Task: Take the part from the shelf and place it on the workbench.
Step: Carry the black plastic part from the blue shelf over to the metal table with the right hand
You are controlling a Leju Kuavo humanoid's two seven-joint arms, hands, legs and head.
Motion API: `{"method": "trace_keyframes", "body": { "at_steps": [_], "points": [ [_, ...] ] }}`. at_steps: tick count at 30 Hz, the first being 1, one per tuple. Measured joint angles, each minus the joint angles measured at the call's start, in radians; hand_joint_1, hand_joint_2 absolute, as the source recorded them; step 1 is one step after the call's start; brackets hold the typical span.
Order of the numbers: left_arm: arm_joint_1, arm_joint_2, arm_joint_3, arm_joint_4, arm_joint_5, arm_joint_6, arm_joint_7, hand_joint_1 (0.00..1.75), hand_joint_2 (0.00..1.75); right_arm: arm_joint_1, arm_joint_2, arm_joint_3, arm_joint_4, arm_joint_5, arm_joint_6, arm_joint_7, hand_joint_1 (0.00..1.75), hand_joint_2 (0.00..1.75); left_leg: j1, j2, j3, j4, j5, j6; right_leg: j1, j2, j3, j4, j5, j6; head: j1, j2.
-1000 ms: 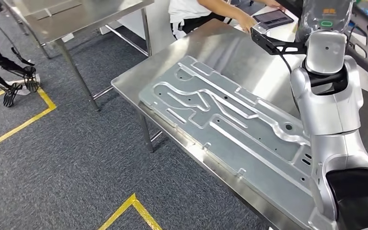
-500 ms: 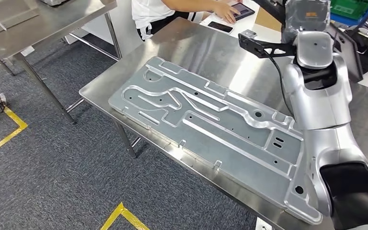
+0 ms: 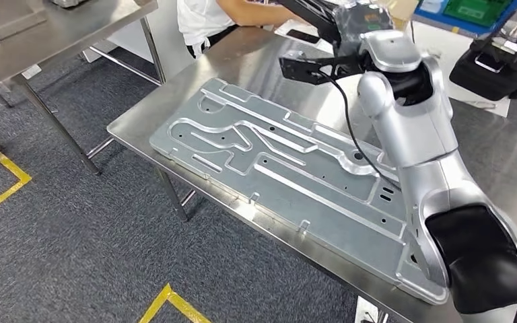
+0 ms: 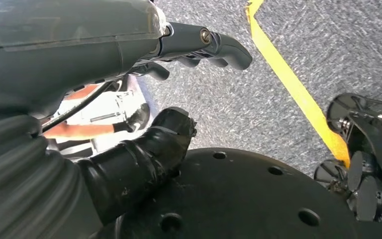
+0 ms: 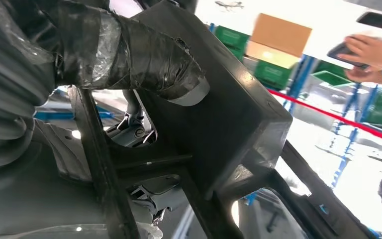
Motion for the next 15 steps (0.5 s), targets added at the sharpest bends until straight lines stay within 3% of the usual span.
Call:
{"method": "trace_keyframes", "body": {
  "at_steps": [4, 9, 15],
  "points": [
    [0.000, 0.005, 0.000, 0.000, 0.011, -0.007, -0.002, 0.00, 1.75, -0.048, 0.026, 0.056, 0.012, -0.122, 0.101, 0.003, 1.75, 1.75, -0.001, 0.004, -0.004, -0.001, 0.002, 0.006, 0.003, 0.008, -0.003, -0.006, 0.002, -0.005, -0.001, 0.000],
    [0.000, 0.009, 0.000, 0.000, 0.020, -0.011, -0.002, 0.00, 1.75, -0.126, 0.051, 0.154, 0.030, -0.224, 0.227, 0.016, 1.75, 1.75, 0.000, 0.009, -0.003, -0.010, 0.008, -0.005, 0.005, 0.012, -0.008, -0.005, 0.004, -0.011, 0.000, 0.000],
    [0.000, 0.010, -0.002, 0.000, 0.018, -0.022, -0.002, 0.00, 1.75, -0.192, 0.044, 0.288, 0.058, -0.143, 0.219, 0.008, 1.75, 1.75, 0.001, 0.008, -0.004, -0.011, 0.011, -0.014, 0.010, 0.010, -0.008, -0.004, 0.004, -0.013, 0.000, 0.000]
  ]
}}
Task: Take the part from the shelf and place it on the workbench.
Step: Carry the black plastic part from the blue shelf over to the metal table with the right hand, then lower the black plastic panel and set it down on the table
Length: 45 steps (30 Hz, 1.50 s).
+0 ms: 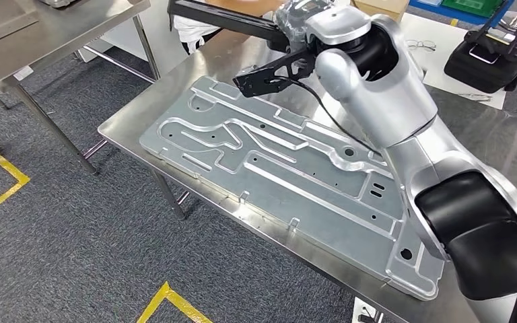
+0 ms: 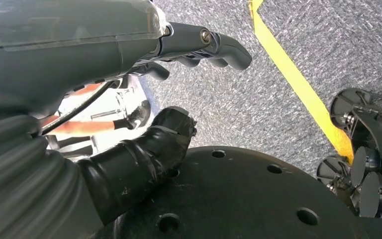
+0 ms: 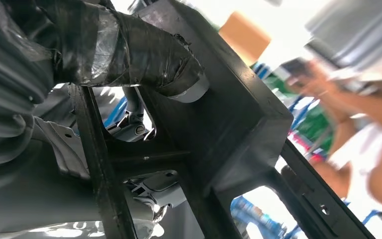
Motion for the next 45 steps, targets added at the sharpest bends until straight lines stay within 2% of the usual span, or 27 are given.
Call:
{"method": "trace_keyframes", "body": {
  "at_steps": [6, 15, 21, 36, 44, 45],
  "points": [
    [0.000, 0.001, -0.014, 0.000, -0.007, -0.004, 0.000, 0.00, 1.75, -0.006, -0.027, 0.076, 0.047, 0.109, -0.057, -0.012, 1.75, 1.75, 0.000, 0.000, -0.001, 0.002, 0.000, -0.002, -0.003, 0.000, 0.001, -0.001, 0.002, 0.000, 0.000, 0.000],
    [-0.001, 0.002, -0.028, 0.000, -0.016, -0.006, 0.000, 0.00, 1.75, 0.040, -0.040, 0.081, 0.144, 0.197, -0.093, -0.028, 1.75, 1.75, -0.002, 0.000, -0.003, 0.005, 0.000, -0.001, -0.006, 0.001, 0.002, -0.004, 0.005, 0.004, 0.000, 0.000],
    [-0.001, 0.005, -0.041, 0.000, -0.019, -0.014, 0.000, 0.00, 1.75, 0.088, -0.049, 0.066, 0.236, 0.280, -0.154, -0.045, 1.75, 1.75, -0.002, 0.000, -0.004, 0.006, -0.001, 0.000, -0.006, 0.000, 0.002, -0.004, 0.005, 0.004, 0.000, 0.000],
    [-0.001, 0.014, -0.072, 0.000, -0.041, -0.047, -0.033, 0.00, 1.75, 0.175, -0.080, -0.004, 0.363, 0.300, -0.157, -0.104, 1.75, 1.75, -0.002, 0.000, -0.004, 0.007, -0.001, 0.000, -0.005, 0.000, 0.002, -0.004, 0.005, 0.004, 0.000, 0.000],
    [-0.001, 0.019, -0.075, 0.000, -0.040, -0.071, -0.046, 0.00, 1.75, 0.237, -0.078, -0.027, 0.442, 0.293, -0.156, -0.152, 1.75, 1.75, -0.002, 0.000, -0.004, 0.007, -0.001, 0.000, -0.006, 0.000, 0.002, -0.004, 0.005, 0.004, 0.000, 0.000],
    [-0.001, 0.019, -0.075, 0.000, -0.040, -0.076, -0.047, 0.00, 1.75, 0.241, -0.077, -0.028, 0.448, 0.293, -0.151, -0.161, 1.31, 1.31, -0.002, 0.000, -0.004, 0.007, -0.001, 0.000, -0.006, 0.000, 0.002, -0.004, 0.005, 0.004, 0.000, 0.000]
  ]
}}
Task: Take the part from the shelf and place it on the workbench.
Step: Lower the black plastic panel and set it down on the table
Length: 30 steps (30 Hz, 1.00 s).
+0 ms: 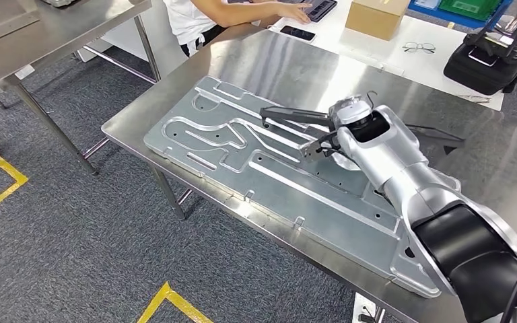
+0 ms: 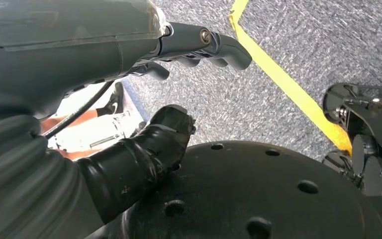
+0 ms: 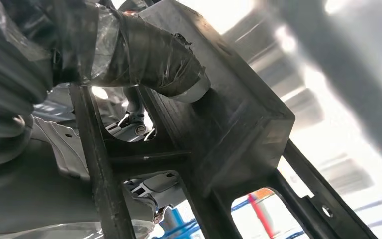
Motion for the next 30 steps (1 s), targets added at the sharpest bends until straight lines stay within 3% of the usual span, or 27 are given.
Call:
{"method": "trace_keyframes", "body": {
  "at_steps": [3, 8, 12, 20, 26, 30],
  "points": [
    [0.000, 0.002, 0.000, 0.000, 0.002, -0.014, -0.002, 0.00, 1.75, 0.003, 0.006, -0.003, 0.010, -0.003, 0.019, -0.012, 0.00, 0.00, 0.000, 0.000, 0.000, 0.000, 0.000, 0.000, 0.000, 0.000, 0.000, 0.000, 0.000, 0.000, 0.000, 0.000],
    [-0.001, 0.004, 0.000, -0.001, 0.005, -0.020, 0.003, 0.00, 1.75, 0.003, 0.018, -0.005, 0.022, -0.007, 0.035, -0.007, 0.00, 0.00, 0.000, 0.000, 0.000, 0.000, 0.000, 0.000, 0.000, 0.000, 0.000, 0.000, 0.000, 0.000, 0.000, 0.000],
    [0.000, 0.004, 0.000, -0.002, 0.029, -0.016, 0.011, 0.00, 0.00, 0.004, 0.026, -0.009, 0.034, -0.014, 0.024, 0.007, 0.00, 0.00, 0.000, 0.000, 0.000, 0.000, 0.000, 0.000, 0.000, 0.000, 0.001, 0.000, 0.000, 0.000, 0.000, 0.000],
    [-0.001, 0.004, 0.001, -0.002, 0.047, -0.010, 0.019, 0.00, 0.00, 0.008, 0.068, -0.067, 0.076, -0.054, -0.001, 0.085, 0.00, 0.00, 0.000, 0.000, 0.001, 0.000, 0.000, 0.000, 0.000, 0.000, 0.001, 0.000, 0.000, 0.001, 0.000, 0.000],
    [-0.004, -0.001, 0.005, -0.004, 0.067, 0.021, 0.023, 0.00, 0.00, 0.009, 0.142, -0.174, 0.089, -0.127, -0.125, 0.256, 0.00, 0.00, -0.002, 0.001, -0.001, 0.003, -0.001, 0.001, -0.002, 0.002, 0.000, -0.001, 0.002, 0.002, 0.000, 0.000],
    [-0.007, -0.011, 0.006, -0.004, 0.071, 0.044, 0.061, 0.00, 0.00, 0.012, 0.190, -0.266, -0.008, -0.162, -0.235, 0.379, 0.00, 0.00, -0.004, 0.002, -0.003, 0.007, -0.002, 0.003, -0.003, 0.001, -0.001, 0.000, 0.003, 0.003, 0.000, 0.000]
  ]
}}
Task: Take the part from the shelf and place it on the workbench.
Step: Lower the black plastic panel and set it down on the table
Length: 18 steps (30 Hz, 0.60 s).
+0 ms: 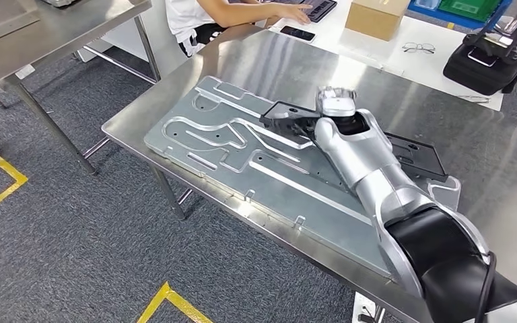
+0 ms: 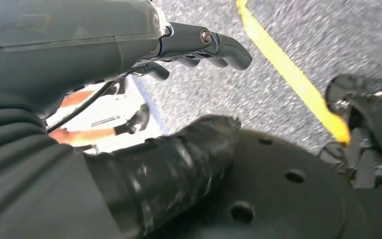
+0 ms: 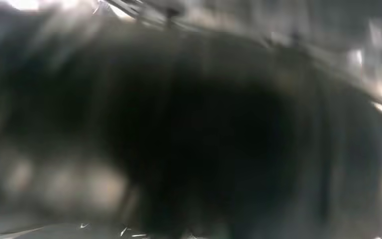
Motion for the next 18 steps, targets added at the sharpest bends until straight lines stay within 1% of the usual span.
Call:
{"method": "trace_keyframes", "body": {
  "at_steps": [3, 4, 5, 6, 7, 9, 10, 11, 12, 13, 14, 15, 16, 17, 18],
  "points": [
    [0.000, -0.009, 0.000, 0.000, 0.000, 0.003, 0.032, 0.00, 0.00, 0.004, 0.018, -0.054, -0.111, -0.008, -0.018, 0.045, 0.00, 0.00, -0.001, -0.001, -0.002, 0.004, 0.002, 0.005, -0.002, 0.000, 0.001, -0.002, 0.005, 0.005, 0.000, 0.000],
    [0.000, -0.014, 0.000, 0.000, 0.001, 0.001, 0.039, 0.00, 0.00, 0.006, 0.020, -0.064, -0.143, -0.008, -0.022, 0.050, 0.00, 0.00, 0.003, 0.000, -0.001, 0.000, 0.006, 0.009, -0.001, 0.000, 0.001, -0.002, 0.005, 0.009, 0.000, 0.000],
    [0.000, -0.018, 0.000, 0.000, 0.002, 0.000, 0.045, 0.00, 0.00, 0.009, 0.020, -0.073, -0.175, -0.008, -0.029, 0.053, 0.00, 0.00, 0.006, 0.002, 0.000, -0.008, 0.013, 0.014, 0.000, 0.001, -0.001, 0.002, -0.002, 0.011, 0.000, 0.000],
    [-0.001, -0.023, 0.000, 0.000, 0.003, -0.001, 0.049, 0.00, 0.00, 0.013, 0.020, -0.081, -0.203, -0.008, -0.039, 0.056, 0.00, 0.00, 0.009, 0.005, 0.001, -0.016, 0.020, 0.019, 0.001, 0.001, -0.007, 0.020, -0.022, 0.013, 0.000, 0.000],
    [-0.001, -0.027, 0.000, 0.000, 0.004, -0.001, 0.052, 0.00, 0.00, 0.018, 0.019, -0.087, -0.228, -0.006, -0.050, 0.058, 0.00, 0.00, 0.012, 0.008, 0.000, -0.024, 0.026, 0.024, 0.001, 0.002, -0.020, 0.058, -0.055, 0.014, 0.001, 0.000],
    [-0.001, -0.032, 0.000, 0.000, 0.003, -0.001, 0.056, 0.00, 0.00, 0.033, 0.016, -0.098, -0.271, -0.002, -0.070, 0.063, 0.00, 0.00, 0.011, 0.011, -0.006, -0.026, 0.033, 0.029, 0.001, 0.002, -0.059, 0.180, -0.132, 0.018, 0.000, 0.000],
    [-0.001, -0.034, 0.000, 0.000, 0.002, -0.001, 0.058, 0.00, 0.00, 0.043, 0.014, -0.103, -0.287, -0.001, -0.076, 0.064, 0.00, 0.00, 0.011, 0.012, -0.010, -0.024, 0.035, 0.029, 0.000, 0.002, -0.075, 0.234, -0.157, 0.020, 0.000, 0.000],
    [-0.001, -0.036, 0.000, 0.000, 0.002, 0.000, 0.059, 0.00, 0.00, 0.053, 0.012, -0.107, -0.301, 0.000, -0.080, 0.064, 0.00, 0.00, 0.011, 0.013, -0.015, -0.021, 0.036, 0.028, -0.001, 0.002, -0.077, 0.260, -0.163, 0.022, 0.000, 0.000],
    [-0.001, -0.037, 0.000, 0.000, 0.002, 0.000, 0.059, 0.00, 0.00, 0.061, 0.011, -0.112, -0.313, 0.001, -0.083, 0.064, 0.00, 0.00, 0.012, 0.013, -0.021, -0.017, 0.038, 0.026, -0.002, 0.001, -0.062, 0.248, -0.151, 0.023, 0.000, 0.000],
    [-0.001, -0.038, 0.000, 0.000, 0.002, 0.000, 0.060, 0.00, 0.00, 0.067, 0.011, -0.118, -0.325, 0.002, -0.090, 0.064, 0.00, 0.00, 0.013, 0.013, -0.027, -0.012, 0.040, 0.024, -0.004, 0.000, -0.026, 0.195, -0.125, 0.024, 0.000, 0.000],
    [-0.002, -0.039, 0.000, 0.000, 0.002, 0.000, 0.060, 0.00, 0.00, 0.071, 0.011, -0.124, -0.337, 0.005, -0.100, 0.063, 0.00, 0.00, 0.013, 0.013, -0.033, -0.007, 0.042, 0.021, -0.006, -0.004, 0.016, 0.123, -0.104, 0.024, 0.000, 0.000],
    [-0.002, -0.040, 0.000, 0.000, 0.001, 0.001, 0.061, 0.00, 0.00, 0.077, 0.011, -0.131, -0.351, 0.008, -0.113, 0.062, 0.00, 0.00, 0.013, 0.013, -0.038, -0.003, 0.044, 0.017, -0.004, -0.006, 0.051, 0.063, -0.085, 0.021, 0.000, 0.000],
    [-0.002, -0.042, 0.000, 0.000, 0.001, 0.002, 0.063, 0.00, 0.00, 0.085, 0.011, -0.139, -0.365, 0.013, -0.126, 0.061, 0.00, 0.00, 0.012, 0.013, -0.041, 0.000, 0.048, 0.011, -0.001, -0.008, 0.074, 0.021, -0.073, 0.016, 0.000, 0.000],
    [-0.002, -0.043, 0.000, 0.000, 0.001, 0.003, 0.064, 0.00, 0.00, 0.094, 0.011, -0.149, -0.381, 0.017, -0.139, 0.060, 0.00, 0.00, 0.011, 0.013, -0.043, 0.001, 0.052, 0.004, 0.002, -0.008, 0.080, 0.006, -0.071, 0.010, 0.000, 0.000],
    [-0.001, -0.043, 0.000, 0.000, 0.001, 0.004, 0.066, 0.00, 0.00, 0.104, 0.011, -0.159, -0.396, 0.020, -0.150, 0.059, 0.00, 0.00, 0.010, 0.012, -0.044, 0.000, 0.058, -0.004, 0.007, -0.006, 0.077, 0.008, -0.065, 0.002, 0.000, 0.000]
  ]
}}
